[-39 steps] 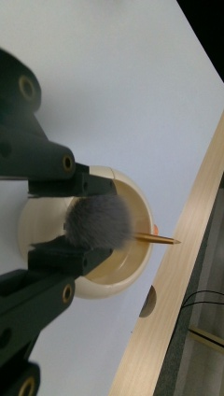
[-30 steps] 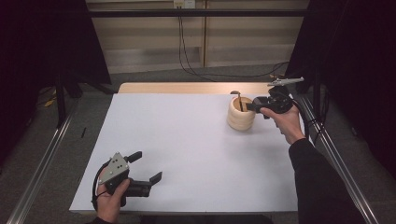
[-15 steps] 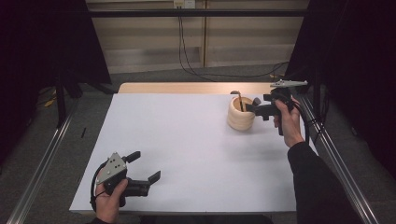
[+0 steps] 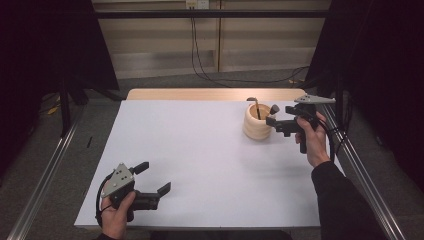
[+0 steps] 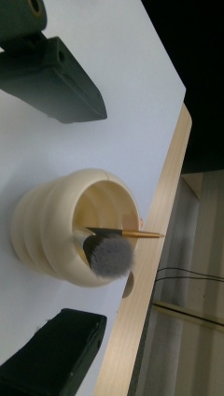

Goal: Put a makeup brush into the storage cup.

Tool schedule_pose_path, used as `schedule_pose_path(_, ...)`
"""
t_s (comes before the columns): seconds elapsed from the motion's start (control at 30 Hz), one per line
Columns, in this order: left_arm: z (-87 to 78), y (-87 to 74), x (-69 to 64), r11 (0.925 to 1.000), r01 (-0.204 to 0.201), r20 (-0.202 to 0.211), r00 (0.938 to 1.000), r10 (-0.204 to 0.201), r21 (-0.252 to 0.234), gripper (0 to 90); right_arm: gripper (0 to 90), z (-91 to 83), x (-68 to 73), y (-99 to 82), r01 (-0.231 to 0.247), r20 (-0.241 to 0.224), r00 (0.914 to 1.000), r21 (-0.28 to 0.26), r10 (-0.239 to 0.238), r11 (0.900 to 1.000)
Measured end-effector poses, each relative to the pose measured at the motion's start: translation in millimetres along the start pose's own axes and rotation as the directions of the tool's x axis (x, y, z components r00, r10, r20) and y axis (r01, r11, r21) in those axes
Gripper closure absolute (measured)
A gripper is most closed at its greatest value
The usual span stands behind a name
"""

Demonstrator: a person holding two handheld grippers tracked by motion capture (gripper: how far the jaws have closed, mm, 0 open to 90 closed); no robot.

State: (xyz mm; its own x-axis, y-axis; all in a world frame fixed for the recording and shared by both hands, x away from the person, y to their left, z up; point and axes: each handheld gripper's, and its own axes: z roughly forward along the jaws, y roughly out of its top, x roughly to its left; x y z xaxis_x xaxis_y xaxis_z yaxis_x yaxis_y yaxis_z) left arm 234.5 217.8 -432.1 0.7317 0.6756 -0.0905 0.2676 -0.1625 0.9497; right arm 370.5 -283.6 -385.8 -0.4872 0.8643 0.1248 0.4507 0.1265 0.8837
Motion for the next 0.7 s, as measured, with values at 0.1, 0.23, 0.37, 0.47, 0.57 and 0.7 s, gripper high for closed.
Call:
schedule_pose_path(0.1,-0.4,0.1,0.8,1.0,0.0,0.002,1.0,0.0,-0.003,1.2,2.1,-4.8,3.4,-4.5,0.007,-0.002,1.0,-0.013,-0.007,0.9999)
schedule_pose_path(0.23,-1.1,0.5,1.1,1.0,-0.005,-0.006,1.0,0.005,0.0,1.1,2.2,-10.8,6.2,-11.0,-0.005,-0.003,1.0,-0.026,0.004,0.9997)
schedule_pose_path(0.37,-1.6,0.6,1.5,1.0,0.0,-0.011,0.9999,0.0,-0.002,1.2,2.5,-16.4,9.5,-17.1,-0.003,-0.003,1.0,-0.024,0.003,0.9997)
schedule_pose_path(0.47,-2.0,1.0,1.7,1.0,0.0,-0.013,0.9999,0.0,-0.005,1.1,3.1,-20.1,11.5,-18.8,-0.008,0.009,0.9999,-0.014,0.009,0.9999)
schedule_pose_path(0.57,-2.7,1.2,2.2,1.0,-0.001,-0.013,0.9999,0.001,-0.004,1.2,2.4,-25.9,12.4,-22.7,-0.011,-0.013,0.9999,-0.032,0.011,0.9994)
schedule_pose_path(0.7,-3.2,1.6,2.9,1.0,0.001,-0.019,0.9998,-0.001,-0.006,1.1,3.0,-30.3,14.2,-31.2,-0.014,-0.007,0.9999,-0.026,0.014,0.9996)
